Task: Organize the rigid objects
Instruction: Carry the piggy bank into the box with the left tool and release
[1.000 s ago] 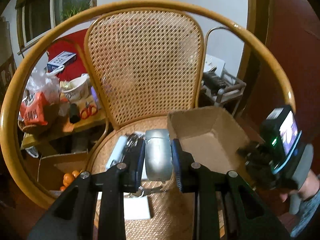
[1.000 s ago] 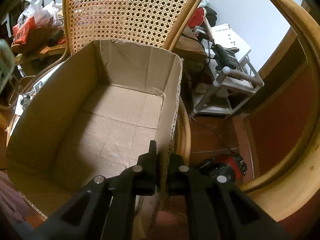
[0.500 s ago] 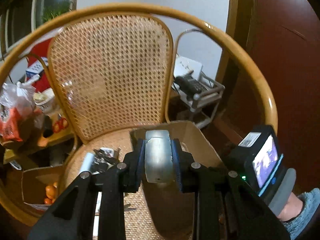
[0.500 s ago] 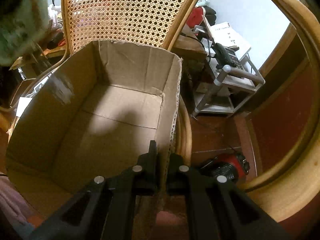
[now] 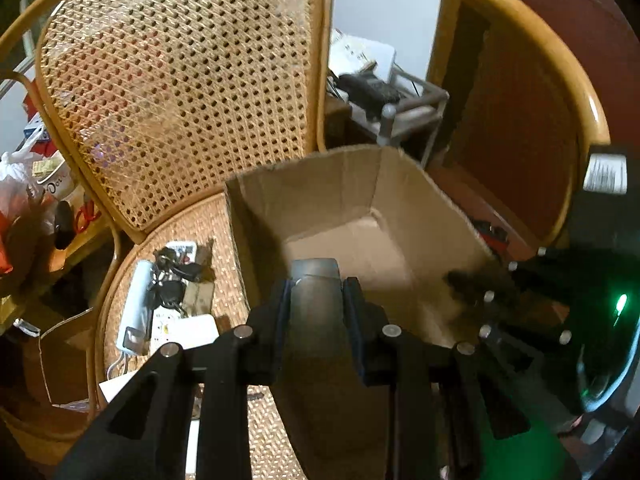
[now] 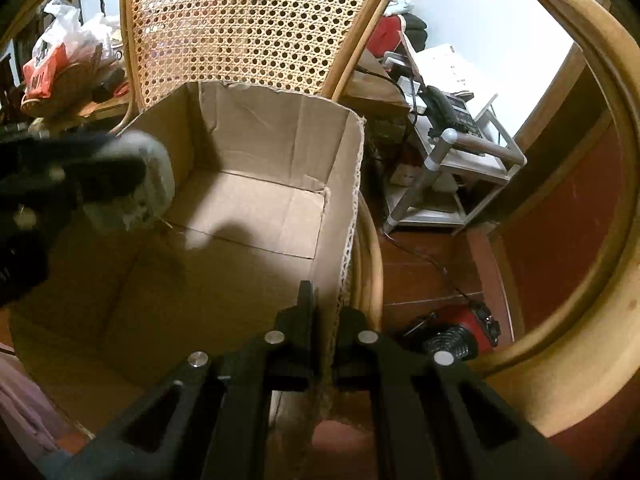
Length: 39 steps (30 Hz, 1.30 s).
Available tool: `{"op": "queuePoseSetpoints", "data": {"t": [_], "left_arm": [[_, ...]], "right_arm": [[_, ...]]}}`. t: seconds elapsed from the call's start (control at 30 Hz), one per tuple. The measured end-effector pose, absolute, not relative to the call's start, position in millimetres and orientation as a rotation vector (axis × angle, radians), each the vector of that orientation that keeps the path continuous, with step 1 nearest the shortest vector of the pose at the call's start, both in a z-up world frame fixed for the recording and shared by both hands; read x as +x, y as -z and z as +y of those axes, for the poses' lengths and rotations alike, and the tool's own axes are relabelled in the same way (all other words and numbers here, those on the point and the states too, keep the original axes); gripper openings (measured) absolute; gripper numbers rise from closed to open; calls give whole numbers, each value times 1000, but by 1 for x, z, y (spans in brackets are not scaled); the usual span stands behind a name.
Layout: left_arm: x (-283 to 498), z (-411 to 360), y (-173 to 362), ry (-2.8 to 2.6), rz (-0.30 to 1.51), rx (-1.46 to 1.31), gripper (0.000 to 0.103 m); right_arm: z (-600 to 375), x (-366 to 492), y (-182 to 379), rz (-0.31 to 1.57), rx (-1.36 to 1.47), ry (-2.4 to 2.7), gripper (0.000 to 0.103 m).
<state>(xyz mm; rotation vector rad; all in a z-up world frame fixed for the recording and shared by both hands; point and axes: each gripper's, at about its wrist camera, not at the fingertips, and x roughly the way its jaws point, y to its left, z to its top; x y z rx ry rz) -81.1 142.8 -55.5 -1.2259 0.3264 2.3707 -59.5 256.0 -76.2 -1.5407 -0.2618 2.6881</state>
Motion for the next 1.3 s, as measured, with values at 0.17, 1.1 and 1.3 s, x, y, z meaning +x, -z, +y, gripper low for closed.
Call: {"op": "queuePoseSetpoints", "data": {"t": [0.17,1.1,1.3], "left_arm": [[-74,149,65,-2372,465,-1228,25],[-41,103,22,-2484,444,-1048,66],[-48,59,21,-2618,404,-1073,89]], "right_arm": [[258,-59,75,-249,-1539,-2688,8],[258,-62,78,-262,-1546,-2680,8],[257,-62,78,-264,-1545,-2680,8]]}}
